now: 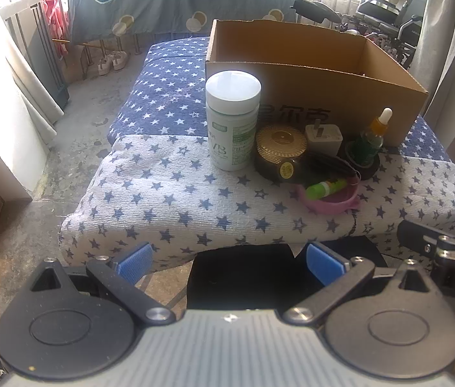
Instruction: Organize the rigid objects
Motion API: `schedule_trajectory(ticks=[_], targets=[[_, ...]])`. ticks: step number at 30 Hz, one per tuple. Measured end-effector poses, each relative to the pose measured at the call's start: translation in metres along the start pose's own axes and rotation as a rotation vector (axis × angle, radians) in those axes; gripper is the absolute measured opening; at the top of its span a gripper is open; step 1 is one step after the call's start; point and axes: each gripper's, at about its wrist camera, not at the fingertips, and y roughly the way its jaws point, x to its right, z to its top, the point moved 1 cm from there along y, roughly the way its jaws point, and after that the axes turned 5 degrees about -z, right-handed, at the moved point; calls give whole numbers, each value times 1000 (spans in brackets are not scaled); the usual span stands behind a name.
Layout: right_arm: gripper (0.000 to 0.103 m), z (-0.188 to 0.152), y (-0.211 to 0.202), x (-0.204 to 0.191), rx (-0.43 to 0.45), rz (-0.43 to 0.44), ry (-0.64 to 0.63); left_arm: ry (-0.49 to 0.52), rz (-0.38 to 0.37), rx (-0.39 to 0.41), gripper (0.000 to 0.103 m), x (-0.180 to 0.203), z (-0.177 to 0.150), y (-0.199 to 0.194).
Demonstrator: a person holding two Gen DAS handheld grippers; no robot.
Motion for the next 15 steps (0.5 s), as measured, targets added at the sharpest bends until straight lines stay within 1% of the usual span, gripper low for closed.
schedule_trajectory(ticks=[15], targets=[[102, 0, 3, -2, -6, -4, -9, -4, 1, -7, 102, -3, 0, 1]])
